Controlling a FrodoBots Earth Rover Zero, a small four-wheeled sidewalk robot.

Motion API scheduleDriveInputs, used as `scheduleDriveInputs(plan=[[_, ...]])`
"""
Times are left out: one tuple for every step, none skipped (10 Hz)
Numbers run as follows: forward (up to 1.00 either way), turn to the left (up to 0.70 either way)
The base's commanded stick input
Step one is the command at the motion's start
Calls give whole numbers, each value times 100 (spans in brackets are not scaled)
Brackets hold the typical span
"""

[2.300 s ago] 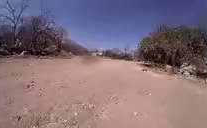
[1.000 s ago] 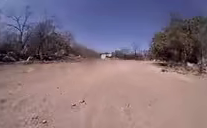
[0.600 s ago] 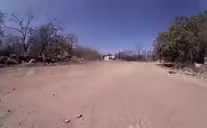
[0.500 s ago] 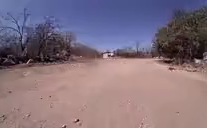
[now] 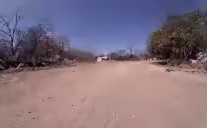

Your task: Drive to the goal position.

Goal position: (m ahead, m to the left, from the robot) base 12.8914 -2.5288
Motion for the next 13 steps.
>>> scheduleDriveInputs(plan=[[100,-27],[100,-23],[100,-12],[100,0],[100,0],[100,0],[100,0],[100,0],[100,0],[100,0],[100,0],[100,0],[100,0]])
